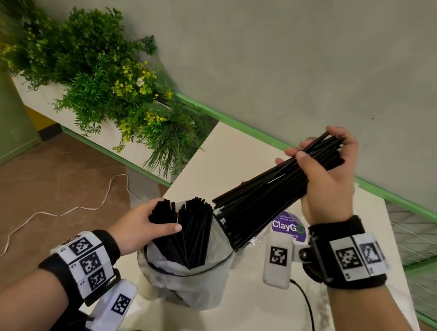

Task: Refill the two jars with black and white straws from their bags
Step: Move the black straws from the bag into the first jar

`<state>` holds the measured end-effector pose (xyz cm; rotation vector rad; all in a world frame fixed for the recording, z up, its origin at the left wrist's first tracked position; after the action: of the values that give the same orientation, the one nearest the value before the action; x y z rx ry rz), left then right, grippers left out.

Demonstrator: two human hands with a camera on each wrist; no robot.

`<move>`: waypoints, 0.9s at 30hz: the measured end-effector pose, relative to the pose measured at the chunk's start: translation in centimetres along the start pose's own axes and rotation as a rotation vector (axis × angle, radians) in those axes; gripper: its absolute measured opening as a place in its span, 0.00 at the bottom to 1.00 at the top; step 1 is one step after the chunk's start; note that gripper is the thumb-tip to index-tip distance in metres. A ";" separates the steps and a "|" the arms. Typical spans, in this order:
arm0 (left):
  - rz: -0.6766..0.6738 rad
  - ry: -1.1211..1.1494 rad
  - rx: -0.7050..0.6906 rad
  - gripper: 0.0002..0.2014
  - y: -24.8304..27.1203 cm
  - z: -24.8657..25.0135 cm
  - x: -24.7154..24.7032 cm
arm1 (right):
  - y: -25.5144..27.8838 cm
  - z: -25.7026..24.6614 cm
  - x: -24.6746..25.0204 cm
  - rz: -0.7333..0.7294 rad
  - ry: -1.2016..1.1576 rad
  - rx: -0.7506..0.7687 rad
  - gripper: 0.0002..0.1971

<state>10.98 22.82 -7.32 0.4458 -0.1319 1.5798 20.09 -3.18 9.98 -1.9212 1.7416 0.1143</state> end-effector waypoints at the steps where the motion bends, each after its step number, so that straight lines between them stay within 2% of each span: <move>1: -0.001 0.005 0.003 0.14 0.0 0.0 0.0 | -0.3 -0.5 0.5 0.020 0.005 0.026 0.26; 4: -0.010 0.023 0.007 0.22 0.1 0.0 0.0 | -0.9 -1.4 1.7 0.090 0.031 0.111 0.25; 7: 0.004 -0.011 0.010 0.13 0.0 0.0 0.0 | -0.9 -0.9 2.0 0.134 0.129 0.173 0.25; 11: 0.003 -0.033 0.003 0.13 0.0 0.2 0.0 | 0.1 1.6 1.9 0.141 0.238 0.169 0.27; 14: 0.003 -0.031 0.005 0.13 0.0 0.1 0.0 | 1.7 3.3 1.6 0.102 0.298 0.189 0.28; 18: 0.002 -0.025 0.007 0.13 0.0 0.0 0.0 | 4.2 5.4 0.5 -0.019 0.361 0.211 0.25; 21: 0.008 -0.020 0.016 0.14 0.0 -0.1 0.1 | 4.9 7.7 0.7 -0.088 0.440 0.137 0.23; 25: 0.009 -0.033 0.014 0.14 0.1 -0.1 0.1 | 4.7 10.6 2.2 -0.254 0.692 -0.054 0.22; 27: 0.011 -0.029 0.012 0.13 0.1 -0.2 0.1 | 4.5 10.9 2.9 -0.305 0.754 -0.091 0.20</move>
<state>10.83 23.00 -7.46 0.4778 -0.1472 1.5865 19.41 -1.14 -1.96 -2.4643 1.8521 -0.7411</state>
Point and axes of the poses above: each hand's wrist, its own y-axis away from the middle knuckle, its own x-axis out of the back of the hand, z = x × y, the point moved 6 cm from there along -y, towards the middle knuckle, and after that the axes turned 12 degrees about -y, right-handed, at the moved point
